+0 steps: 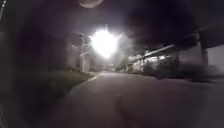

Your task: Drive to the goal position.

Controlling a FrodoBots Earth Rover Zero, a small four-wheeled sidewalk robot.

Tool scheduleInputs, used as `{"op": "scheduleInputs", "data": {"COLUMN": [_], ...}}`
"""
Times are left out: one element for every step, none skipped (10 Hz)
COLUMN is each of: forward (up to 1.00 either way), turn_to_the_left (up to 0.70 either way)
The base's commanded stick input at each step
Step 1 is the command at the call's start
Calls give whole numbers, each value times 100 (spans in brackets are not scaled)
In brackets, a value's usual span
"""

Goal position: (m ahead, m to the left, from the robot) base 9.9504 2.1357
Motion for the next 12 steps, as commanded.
{"op": "scheduleInputs", "data": {"forward": [70,70,70,70,70,70,70,70,70,70,70,70], "turn_to_the_left": [-22,-33,-35,-35,-35,-35,-35,-35,0,0,0,0]}}
